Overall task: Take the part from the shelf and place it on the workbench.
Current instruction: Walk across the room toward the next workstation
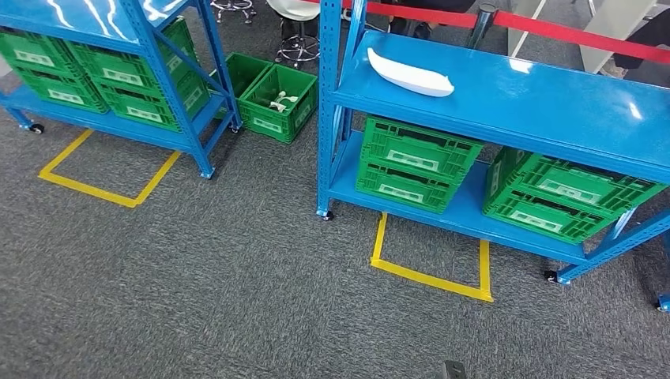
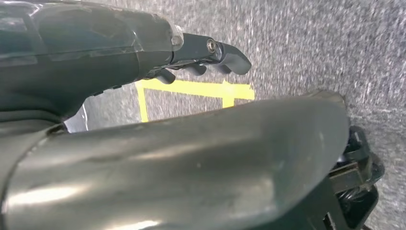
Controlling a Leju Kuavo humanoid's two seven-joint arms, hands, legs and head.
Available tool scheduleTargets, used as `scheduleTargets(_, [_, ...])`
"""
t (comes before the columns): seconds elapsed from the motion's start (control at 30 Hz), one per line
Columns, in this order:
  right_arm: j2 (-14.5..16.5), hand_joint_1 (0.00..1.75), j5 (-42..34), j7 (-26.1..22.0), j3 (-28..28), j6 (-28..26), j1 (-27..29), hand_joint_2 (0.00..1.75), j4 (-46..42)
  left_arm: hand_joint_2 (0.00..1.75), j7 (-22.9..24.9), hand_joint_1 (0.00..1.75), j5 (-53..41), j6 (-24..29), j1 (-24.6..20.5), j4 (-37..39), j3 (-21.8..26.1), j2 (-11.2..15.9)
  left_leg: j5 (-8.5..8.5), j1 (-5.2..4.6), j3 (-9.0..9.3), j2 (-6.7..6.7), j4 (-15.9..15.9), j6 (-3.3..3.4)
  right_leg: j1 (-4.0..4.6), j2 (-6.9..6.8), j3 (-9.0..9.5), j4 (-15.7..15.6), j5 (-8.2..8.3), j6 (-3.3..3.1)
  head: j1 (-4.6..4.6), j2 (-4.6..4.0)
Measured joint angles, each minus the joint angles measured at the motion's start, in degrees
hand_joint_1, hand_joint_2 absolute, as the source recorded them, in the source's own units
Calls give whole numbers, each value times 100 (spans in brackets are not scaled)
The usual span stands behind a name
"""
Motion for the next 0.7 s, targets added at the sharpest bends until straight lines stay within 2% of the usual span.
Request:
scheduleTargets(0.03, [-8,0,11,-1,1,-2,18,0,1,0,-24,0,2,1,-10,-1,0,-3,-32,1,42,58,-1,-15,-3,-49,142,-330,235,-13,21,0])
scheduleTargets(0.07, [-20,0,26,-4,1,1,24,0,2,0,-62,0,8,4,-19,-1,1,-8,-62,-3,78,108,-5,-36,13,-154,317,-695,417,-35,43,0])
scheduleTargets(0.1, [-31,0,42,-7,2,6,16,0,2,0,-102,0,15,7,-30,-3,1,-14,-92,-13,108,151,-5,-63,43,-265,466,-1016,535,-72,62,0])
scheduleTargets(0.13, [-39,0,52,-10,2,12,3,0,2,0,-128,0,20,10,-39,-5,2,-18,-112,-24,128,190,-11,-91,73,-357,554,-1204,571,-109,75,0])
scheduleTargets(0.17, [-45,0,55,-13,1,16,-10,0,2,0,-141,0,24,14,-44,-7,2,-22,-127,-32,143,231,-22,-120,105,-406,582,-1269,540,-145,74,0])
scheduleTargets(0.23, [-49,0,61,-24,1,19,-13,0,2,0,-152,0,26,20,-53,-10,1,-30,-158,-29,190,280,-54,-180,111,-332,590,-1310,535,-216,68,0])
scheduleTargets(0.3, [-49,0,78,-54,1,22,-11,0,2,0,-155,0,25,24,-58,-13,0,-39,-295,-12,157,-10,101,-226,83,-226,637,-1381,551,-289,46,0])
scheduleTargets(0.37, [-51,0,100,-92,0,26,-41,0,1,0,-129,0,22,23,-51,-15,0,-45,-597,-6,-142,-360,708,-234,71,-108,673,-1419,554,-349,-18,0])
scheduleTargets(0.43, [-55,0,110,-104,1,25,-66,0,-1,0,-87,0,20,22,-31,-14,0,-48,-832,-11,-589,-406,1439,-229,84,50,689,-1414,535,-383,-90,0])
scheduleTargets(0.47, [-55,0,110,-92,1,22,-63,0,-2,0,-72,0,19,22,-24,-13,0,-48,-812,-13,-744,-400,1617,-226,90,133,705,-1409,521,-388,-119,0])
scheduleTargets(0.5, [-55,0,109,-77,2,19,-51,0,-1,0,-65,0,18,22,-18,-13,0,-48,-663,-15,-795,-400,1575,-220,92,219,728,-1402,503,-383,-142,0])
scheduleTargets(0.53, [-55,0,108,-62,2,15,-42,0,0,0,-63,0,17,22,-17,-13,0,-46,-411,-15,-739,-428,1322,-210,91,303,759,-1391,479,-371,-166,0])
scheduleTargets(0.57, [-55,0,107,-52,3,11,-33,0,1,0,-62,0,16,22,-16,-13,0,-44,-138,-5,-621,-559,950,-195,82,381,781,-1378,449,-353,-191,0])
scheduleTargets(0.6, [-55,0,106,-46,3,7,-36,0,1,0,-62,0,16,22,-17,-13,0,-40,58,10,-491,-725,595,-180,79,458,797,-1357,417,-325,-212,0])
scheduleTargets(0.63, [-55,0,104,-40,4,3,-44,0,1,0,-63,0,15,22,-17,-12,0,-38,161,20,-386,-859,334,-164,69,532,794,-1338,394,-292,-228,0])
scheduleTargets(0.67, [-56,0,102,-34,4,-1,-51,0,0,0,-64,0,14,22,-17,-11,0,-37,176,22,-328,-956,202,-148,54,602,778,-1329,383,-255,-231,0])
scheduleTargets(0.7, [-56,0,99,-29,4,-4,-56,0,-1,0,-66,0,13,22,-17,-10,0,-35,147,13,-303,-932,170,-128,41,682,766,-1331,388,-214,-227,0])
